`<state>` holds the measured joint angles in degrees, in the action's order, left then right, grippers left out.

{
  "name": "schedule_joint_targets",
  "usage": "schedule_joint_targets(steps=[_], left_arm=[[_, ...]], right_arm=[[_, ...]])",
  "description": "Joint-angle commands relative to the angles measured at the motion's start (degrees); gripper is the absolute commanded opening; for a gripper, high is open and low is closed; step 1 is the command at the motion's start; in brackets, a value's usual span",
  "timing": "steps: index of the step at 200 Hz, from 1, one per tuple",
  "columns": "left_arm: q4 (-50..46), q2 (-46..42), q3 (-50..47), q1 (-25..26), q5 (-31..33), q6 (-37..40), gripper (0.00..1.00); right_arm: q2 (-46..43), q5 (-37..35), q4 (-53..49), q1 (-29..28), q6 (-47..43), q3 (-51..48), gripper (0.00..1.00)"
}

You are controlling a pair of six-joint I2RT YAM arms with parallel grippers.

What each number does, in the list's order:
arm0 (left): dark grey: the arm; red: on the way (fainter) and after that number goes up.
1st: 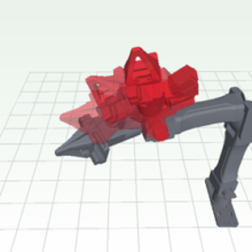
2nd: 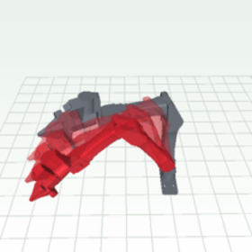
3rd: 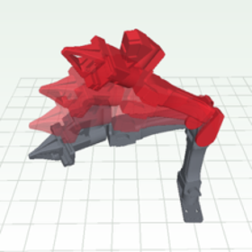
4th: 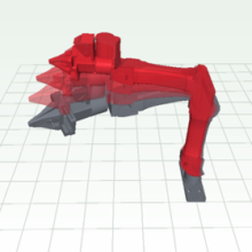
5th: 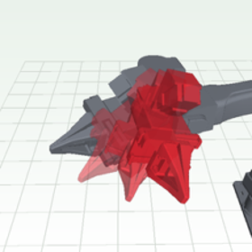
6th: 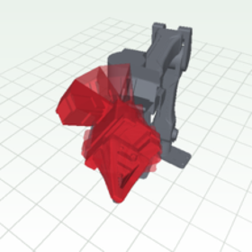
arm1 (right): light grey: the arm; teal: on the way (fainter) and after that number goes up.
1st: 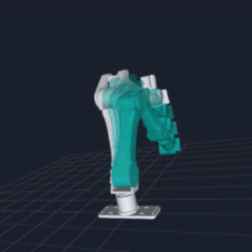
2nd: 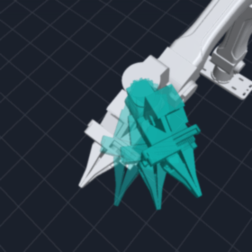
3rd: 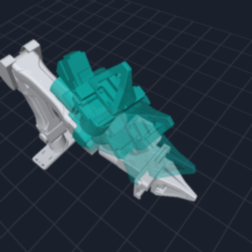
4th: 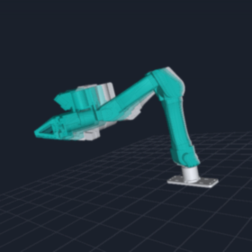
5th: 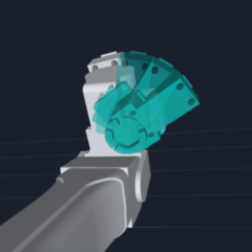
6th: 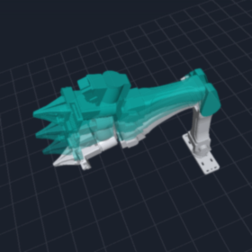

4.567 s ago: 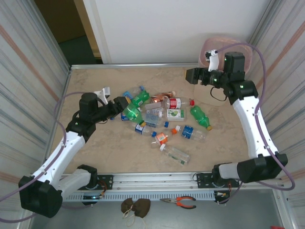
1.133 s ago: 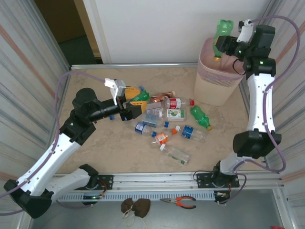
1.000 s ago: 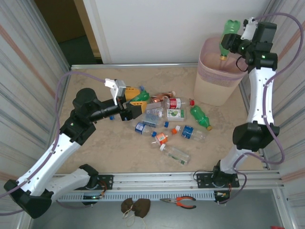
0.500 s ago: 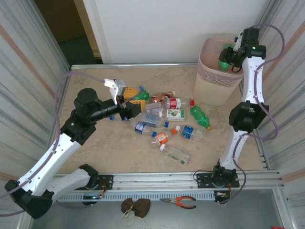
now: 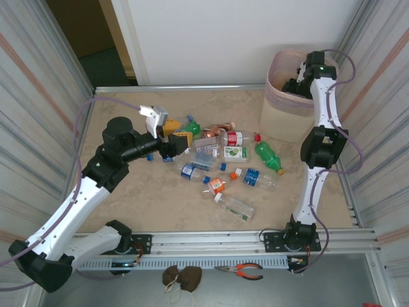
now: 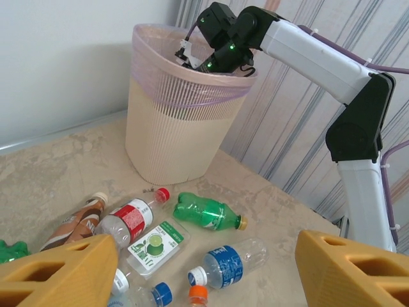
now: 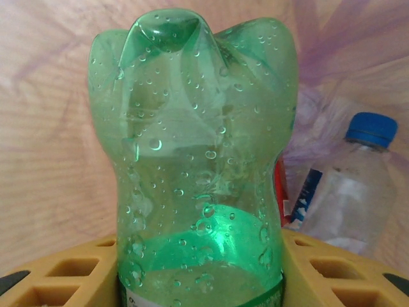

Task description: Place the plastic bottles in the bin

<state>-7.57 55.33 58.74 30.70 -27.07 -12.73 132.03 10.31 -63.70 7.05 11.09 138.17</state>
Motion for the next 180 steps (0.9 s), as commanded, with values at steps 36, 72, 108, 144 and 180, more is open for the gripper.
schedule_joint_targets(steps=[36, 72, 108, 144, 180], left_arm=[[-1.44, -0.43, -0.99, -0.55, 1.4, -0.72, 0.74], [-2.32, -0.15, -1.09, -0.75, 2.15, -0.67, 0.73], [-4.42, 0.21, -1.07, -0.88, 3.38, -0.28, 0.73], [-6.36, 0.93, -1.26, -1.17, 6.14, -1.74, 0.73], [-10.59, 2.38, -0.57, -1.35, 10.89, -4.81, 0.73]], right_arm=[[6.26, -4.91, -2.84, -1.35, -1.4, 2.1, 0.44], [8.61, -8.33, -3.94, -1.81, -2.28, 2.11, 0.48], [8.88, -10.44, -5.41, -1.86, -2.56, 2.96, 0.6], [6.16, -9.66, -5.73, -2.04, -2.49, 3.34, 0.71], [2.58, -9.79, -6.35, -2.04, -2.73, 3.6, 0.8]])
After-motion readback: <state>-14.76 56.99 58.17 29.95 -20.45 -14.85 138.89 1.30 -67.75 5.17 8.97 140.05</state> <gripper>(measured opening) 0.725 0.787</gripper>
